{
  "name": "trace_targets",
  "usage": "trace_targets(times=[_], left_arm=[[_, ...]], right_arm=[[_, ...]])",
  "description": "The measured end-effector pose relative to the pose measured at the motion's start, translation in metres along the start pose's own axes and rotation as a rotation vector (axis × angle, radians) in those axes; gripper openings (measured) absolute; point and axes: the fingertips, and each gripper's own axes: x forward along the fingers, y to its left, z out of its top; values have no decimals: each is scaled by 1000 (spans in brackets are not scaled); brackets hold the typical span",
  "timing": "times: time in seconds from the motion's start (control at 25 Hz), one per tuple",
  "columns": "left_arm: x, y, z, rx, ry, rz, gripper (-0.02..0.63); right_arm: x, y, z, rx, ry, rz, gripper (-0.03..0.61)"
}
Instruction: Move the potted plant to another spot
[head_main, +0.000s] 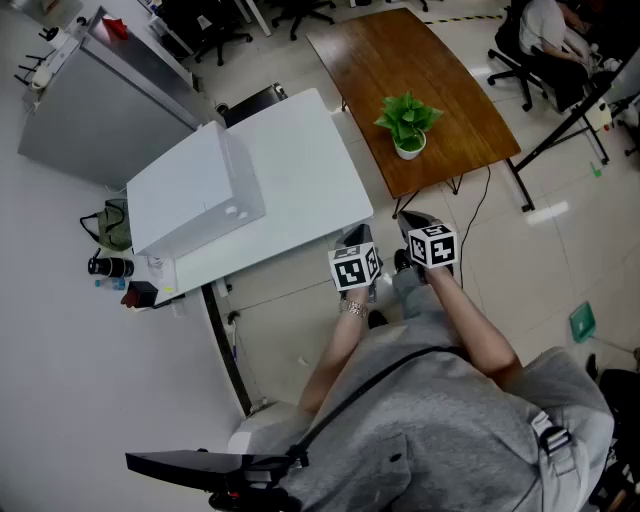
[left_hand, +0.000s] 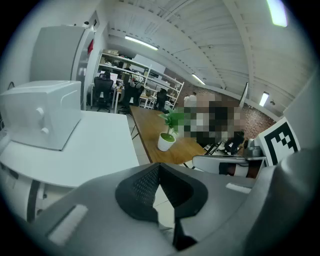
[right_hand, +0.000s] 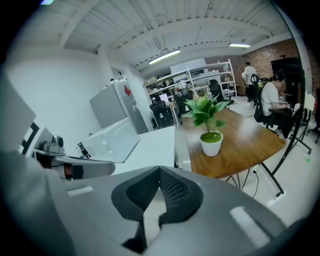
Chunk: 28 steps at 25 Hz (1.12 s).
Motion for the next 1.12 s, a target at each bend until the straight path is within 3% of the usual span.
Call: trace_targets(times=[0.2, 0.32, 0.4, 0.52, 0.56, 0.72, 0.88, 1.12], left_arm=[[69, 5, 51, -1, 3, 47, 14], [104, -11, 89, 0, -15, 44, 14], [121, -22, 111, 2, -34, 35, 14], [132, -28, 125, 31, -37, 44, 14], [134, -25, 123, 47, -25, 59, 14], [143, -1, 104, 47, 47, 107, 14], [151, 14, 114, 17, 52, 114, 14], [142, 27, 133, 30, 33, 127, 14]], right_arm=[[48, -67, 58, -25, -37, -2, 21], [76, -120, 82, -81, -11, -51, 176], [98, -160, 80, -101, 44, -104, 351], [130, -208, 67, -117, 92, -174, 551], [140, -218, 65, -115, 86, -186, 584], [178, -233, 67, -108, 42, -203, 584], [211, -237, 81, -138, 43, -216, 586], [230, -249, 59, -118, 177, -242, 584]])
